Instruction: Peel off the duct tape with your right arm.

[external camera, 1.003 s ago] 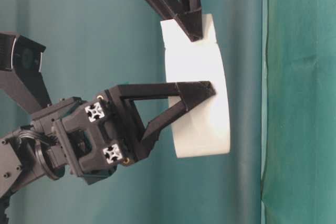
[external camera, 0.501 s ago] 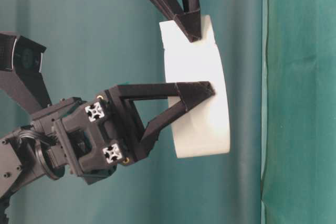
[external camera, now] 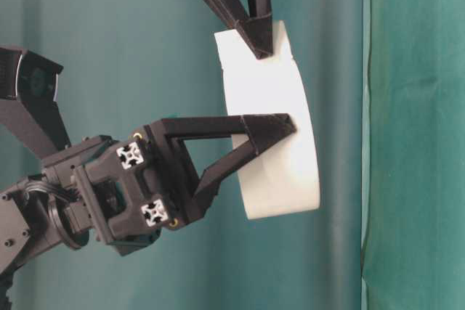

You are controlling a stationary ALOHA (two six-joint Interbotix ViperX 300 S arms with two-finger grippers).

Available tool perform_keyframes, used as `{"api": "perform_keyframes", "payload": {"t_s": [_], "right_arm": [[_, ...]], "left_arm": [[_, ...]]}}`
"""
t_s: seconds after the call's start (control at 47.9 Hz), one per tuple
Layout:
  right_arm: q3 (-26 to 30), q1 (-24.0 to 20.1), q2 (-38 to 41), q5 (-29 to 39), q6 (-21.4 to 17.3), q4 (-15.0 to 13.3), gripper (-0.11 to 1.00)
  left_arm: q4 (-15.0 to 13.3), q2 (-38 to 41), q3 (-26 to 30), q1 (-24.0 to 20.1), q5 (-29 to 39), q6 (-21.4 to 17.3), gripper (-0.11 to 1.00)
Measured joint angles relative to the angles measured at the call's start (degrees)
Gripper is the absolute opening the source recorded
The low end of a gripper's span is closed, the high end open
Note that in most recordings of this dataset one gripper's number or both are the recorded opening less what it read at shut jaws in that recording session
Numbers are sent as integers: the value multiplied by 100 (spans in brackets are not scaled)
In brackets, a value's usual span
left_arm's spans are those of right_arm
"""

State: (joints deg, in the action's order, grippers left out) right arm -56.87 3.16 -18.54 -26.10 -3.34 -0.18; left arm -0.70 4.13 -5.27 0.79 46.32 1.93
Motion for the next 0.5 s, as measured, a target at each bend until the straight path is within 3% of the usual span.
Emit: {"api": "perform_keyframes", "payload": {"t_s": [0.501], "right_arm": [[-132,167,44,-220,-9,123,-9]], "left_arm": [[26,-9,0,176,-9,0,20]]}}
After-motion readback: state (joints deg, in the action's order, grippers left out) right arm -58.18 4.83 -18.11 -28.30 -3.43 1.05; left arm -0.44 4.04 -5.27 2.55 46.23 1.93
